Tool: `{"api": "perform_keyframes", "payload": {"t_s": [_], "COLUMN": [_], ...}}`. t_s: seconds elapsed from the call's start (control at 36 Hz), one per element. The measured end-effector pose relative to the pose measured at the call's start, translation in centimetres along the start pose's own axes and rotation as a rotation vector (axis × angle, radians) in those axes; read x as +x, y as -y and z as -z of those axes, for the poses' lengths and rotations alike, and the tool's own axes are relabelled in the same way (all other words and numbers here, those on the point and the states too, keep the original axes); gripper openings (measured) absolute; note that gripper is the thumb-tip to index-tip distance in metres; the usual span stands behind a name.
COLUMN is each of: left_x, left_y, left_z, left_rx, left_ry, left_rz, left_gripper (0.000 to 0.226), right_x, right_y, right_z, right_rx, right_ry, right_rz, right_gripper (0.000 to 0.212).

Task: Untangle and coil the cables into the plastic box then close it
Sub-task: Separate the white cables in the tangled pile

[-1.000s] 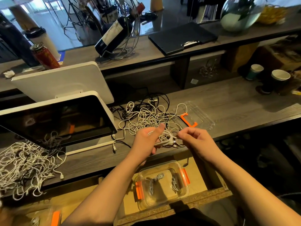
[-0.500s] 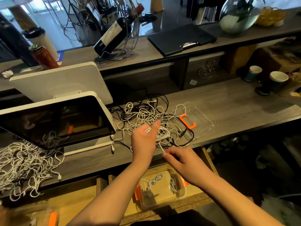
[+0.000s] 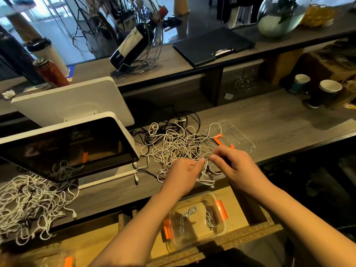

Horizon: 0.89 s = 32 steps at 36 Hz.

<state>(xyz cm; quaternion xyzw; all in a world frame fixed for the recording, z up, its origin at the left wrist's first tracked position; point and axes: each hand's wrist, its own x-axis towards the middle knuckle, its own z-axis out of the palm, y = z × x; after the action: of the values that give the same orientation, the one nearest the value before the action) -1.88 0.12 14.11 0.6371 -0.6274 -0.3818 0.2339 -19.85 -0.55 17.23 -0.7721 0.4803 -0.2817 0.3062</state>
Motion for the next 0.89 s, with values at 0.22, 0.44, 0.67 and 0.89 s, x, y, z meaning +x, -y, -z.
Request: {"api": "perform_keyframes", "payload": {"t_s": [0.22, 0.44, 0.67, 0.89], "left_x": [-0.6, -1.4, -1.7, -0.5], "left_y": [-2.0, -2.2, -1.8, -1.1], "left_z": [1.2, 2.0, 2.8, 2.9], "left_rx": [-0.288, -0.647, -1.003, -0.96], "left_ry": [0.132, 0.054, 0.003, -0.354], "left_rz": [0.061, 0.116, 0.186, 0.36], "left_gripper": [0.057, 0.053, 0.043, 0.02], "right_x": [1.1, -0.1, -0.4, -0.6], "right_y": [-1.1, -1.0, -0.1, 0.3], "right_z": [-0.3, -1.5, -2.1, -2.8], "right_rx": [0.068, 0.082, 0.127, 0.04], "right_ry": [-0.033, 0.024, 0.049, 0.1], "right_rz": [-0.095, -0.142, -0.198, -0.147], "right_gripper": [0.017, 0.026, 0.045, 0.044]}}
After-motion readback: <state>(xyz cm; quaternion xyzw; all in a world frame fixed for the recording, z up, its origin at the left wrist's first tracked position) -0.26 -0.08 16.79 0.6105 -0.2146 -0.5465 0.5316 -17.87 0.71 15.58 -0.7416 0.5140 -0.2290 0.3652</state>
